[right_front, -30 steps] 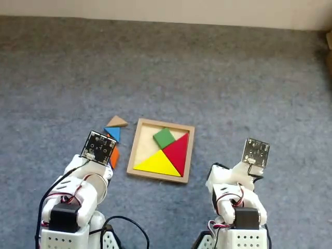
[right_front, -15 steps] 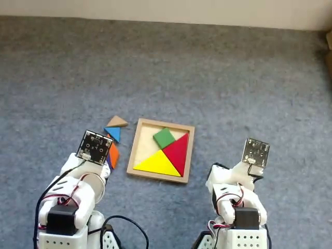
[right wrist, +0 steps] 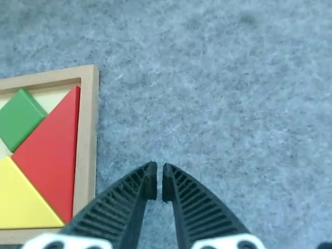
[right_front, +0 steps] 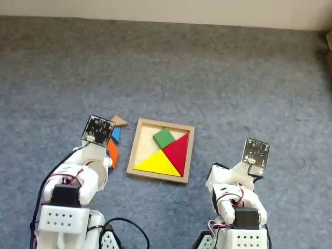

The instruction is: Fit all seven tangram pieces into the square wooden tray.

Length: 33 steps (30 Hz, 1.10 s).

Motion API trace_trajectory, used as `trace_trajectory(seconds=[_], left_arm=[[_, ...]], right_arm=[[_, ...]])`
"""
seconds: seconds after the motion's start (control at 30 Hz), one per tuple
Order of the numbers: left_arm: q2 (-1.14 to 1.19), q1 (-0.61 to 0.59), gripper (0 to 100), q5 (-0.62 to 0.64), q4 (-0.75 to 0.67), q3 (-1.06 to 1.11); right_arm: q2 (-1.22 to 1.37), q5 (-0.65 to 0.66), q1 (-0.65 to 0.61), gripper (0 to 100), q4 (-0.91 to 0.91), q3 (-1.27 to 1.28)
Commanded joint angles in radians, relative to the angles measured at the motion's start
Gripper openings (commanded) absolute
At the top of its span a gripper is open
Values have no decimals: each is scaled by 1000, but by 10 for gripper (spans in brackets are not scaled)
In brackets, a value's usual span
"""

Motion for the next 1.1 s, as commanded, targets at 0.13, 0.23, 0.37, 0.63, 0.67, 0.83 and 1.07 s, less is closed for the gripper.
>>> trace_trajectory(seconds=[0.13,0.23,0.37,0.63,0.67,0.83,1.07], left_arm=[[213,-12,171,63,-58,-163],[298,-8,175,81,-58,-248],[452,-10,175,100,-58,-363],[797,-12,204,-48,-52,-616],[843,-12,208,-75,-52,-651],[1073,-10,211,-209,-20,-854],[1377,-10,211,-390,219,-1213]], right_arm=[[-13,-12,15,31,-1,142],[-13,-12,16,31,-1,142],[-13,-12,16,31,-1,142],[-13,-12,16,31,-1,142],[-13,-12,16,31,-1,142],[-13,-12,16,31,-1,142],[-13,-12,16,31,-1,142]])
